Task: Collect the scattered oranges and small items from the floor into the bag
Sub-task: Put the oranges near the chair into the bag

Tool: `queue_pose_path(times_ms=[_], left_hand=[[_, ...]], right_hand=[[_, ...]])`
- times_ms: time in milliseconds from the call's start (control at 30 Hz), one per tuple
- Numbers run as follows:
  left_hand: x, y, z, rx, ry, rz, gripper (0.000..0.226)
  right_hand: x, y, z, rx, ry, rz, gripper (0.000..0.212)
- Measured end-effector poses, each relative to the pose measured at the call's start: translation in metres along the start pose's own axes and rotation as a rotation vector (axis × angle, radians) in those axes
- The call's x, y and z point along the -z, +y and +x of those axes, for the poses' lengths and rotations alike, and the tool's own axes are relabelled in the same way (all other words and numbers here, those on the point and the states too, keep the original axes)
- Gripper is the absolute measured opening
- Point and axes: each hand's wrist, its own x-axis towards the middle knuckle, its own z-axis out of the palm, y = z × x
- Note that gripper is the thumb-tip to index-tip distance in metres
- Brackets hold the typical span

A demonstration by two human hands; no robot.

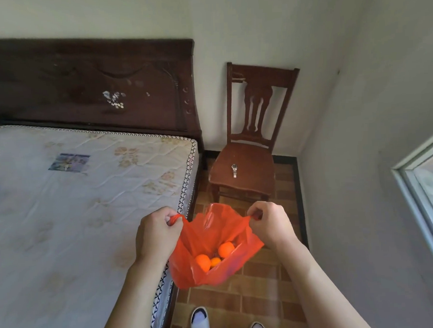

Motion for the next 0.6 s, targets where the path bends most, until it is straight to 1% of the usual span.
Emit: queue_pose_path(times_ms=[200,300,467,600], left_hand=[[-0.002,-0.032,0.040,-0.020,-0.066,-0.029,0.020],[-0.011,-0.049,0.057,-0.033,-0.104,-0.039,0.021],[-0.041,-0.071,0.082,-0.030,-0.168,-0.037,0.017],[-0.075,-0.082,0.104,-0.027,-0.205,-0.023,0.014]], right_hand=[[-0.027,-0.021,0.018,-0.043,0.019,-0.024,0.030],[-0.046,-0.021,0.028,-0.067,0.028,-0.026,0.029],[-0.073,-0.005,0.046,-0.110,0.021,-0.064,0.028],[-0.097,0.022,0.070,-0.134,0.014,-0.063,0.028]])
